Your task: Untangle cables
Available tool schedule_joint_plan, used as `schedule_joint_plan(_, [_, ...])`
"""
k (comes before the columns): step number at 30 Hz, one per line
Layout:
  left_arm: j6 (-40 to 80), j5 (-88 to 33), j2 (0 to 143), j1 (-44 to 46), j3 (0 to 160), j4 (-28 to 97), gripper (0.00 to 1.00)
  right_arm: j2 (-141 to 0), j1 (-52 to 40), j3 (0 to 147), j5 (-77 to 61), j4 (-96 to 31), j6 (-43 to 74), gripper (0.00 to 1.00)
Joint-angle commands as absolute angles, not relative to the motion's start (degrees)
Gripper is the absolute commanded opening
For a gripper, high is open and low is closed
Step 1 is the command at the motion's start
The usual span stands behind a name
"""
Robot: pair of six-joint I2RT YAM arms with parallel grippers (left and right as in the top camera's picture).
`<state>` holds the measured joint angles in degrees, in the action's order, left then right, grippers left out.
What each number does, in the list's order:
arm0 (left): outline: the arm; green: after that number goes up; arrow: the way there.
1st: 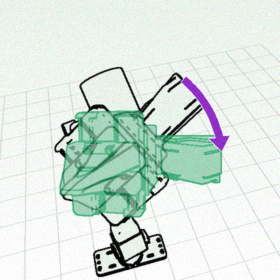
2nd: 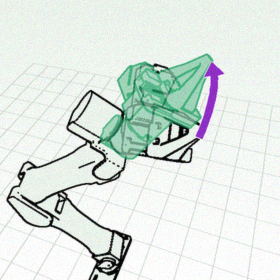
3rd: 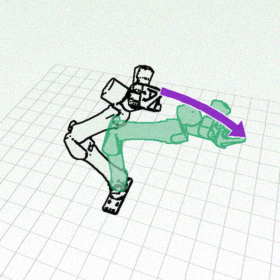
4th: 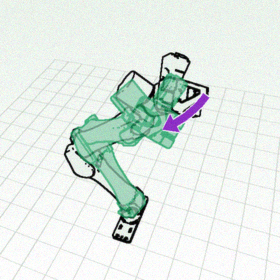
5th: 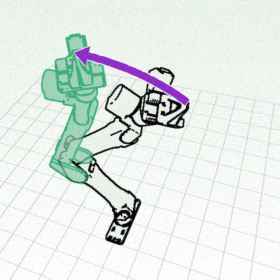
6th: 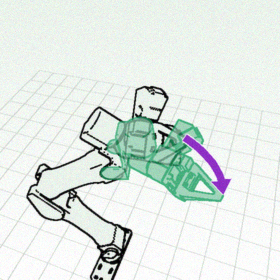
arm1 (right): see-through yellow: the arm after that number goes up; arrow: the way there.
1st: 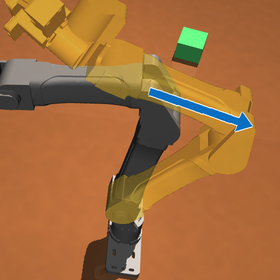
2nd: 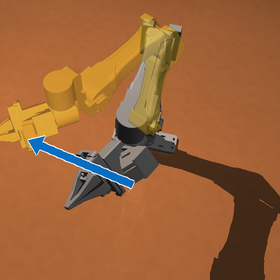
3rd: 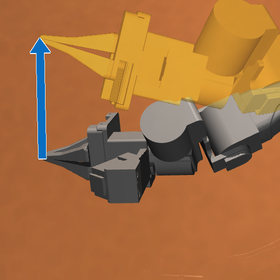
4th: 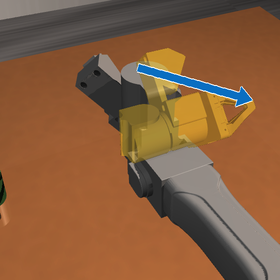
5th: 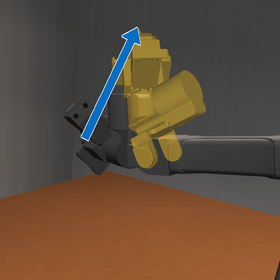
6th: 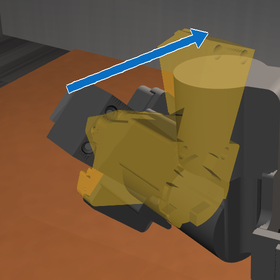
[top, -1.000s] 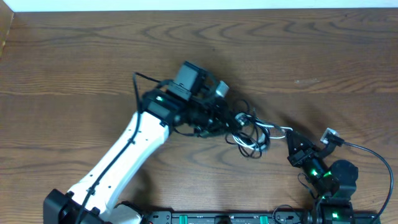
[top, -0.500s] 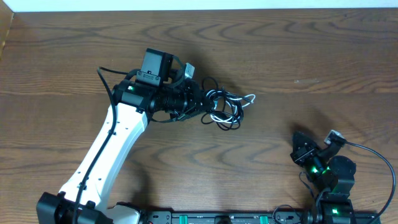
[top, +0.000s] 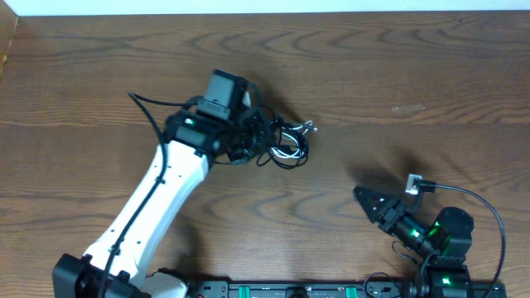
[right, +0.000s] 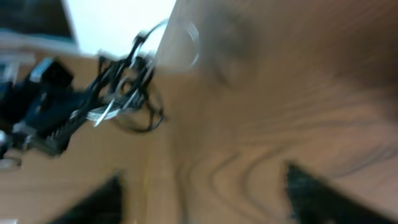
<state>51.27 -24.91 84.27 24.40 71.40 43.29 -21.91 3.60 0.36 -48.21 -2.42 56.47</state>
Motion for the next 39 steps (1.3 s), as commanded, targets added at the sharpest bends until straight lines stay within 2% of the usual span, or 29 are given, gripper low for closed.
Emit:
schedule_joint_plan(1, [57.58,-15.62,83.99,28.6,72.4,42.68,0.08,-21.89,3.7,0.32,-55.61,-2.33,57.63,0.99])
schedule_joint_plan(3, [57.58,-12.75,84.2,30.74,72.4,41.63,0.09,-21.89,3.7,0.32,-54.04,-2.24,58.19,0.99])
schedule_joint_plan(6, [59.2,-10.98,84.66,33.52,72.4,39.94,0.08,-21.89,3.7,0.32,-52.23,-2.02,64.99,0.99])
schedule_joint_plan(13, [62.92,-10.83,87.0,38.44,72.4,36.56,0.08,-21.89,3.64,0.32,-53.15,-1.1,82.06,0.71])
schedule_joint_plan(18, [62.89,-10.85,88.99,40.01,72.4,36.56,0.08,-21.89,3.64,0.32,-53.95,4.91,87.02,0.62])
schedule_joint_plan(24, [62.92,-11.35,90.02,40.32,72.4,36.12,0.08,-21.91,3.64,0.32,-53.91,8.32,91.15,0.45])
schedule_joint_plan(28, [62.87,-11.31,90.02,41.54,72.4,34.15,0.08,-21.91,3.64,0.32,-53.04,8.4,97.73,0.45])
schedule_joint_plan(33, [62.85,-11.29,90.02,43.44,72.4,31.44,0.08,-21.93,3.09,0.32,-49.6,8.36,99.39,0.45])
schedule_joint_plan(39, [62.87,-11.31,90.02,45.47,72.4,31.11,0.08,-21.93,-1.87,0.32,-41.93,8.38,103.79,0.45])
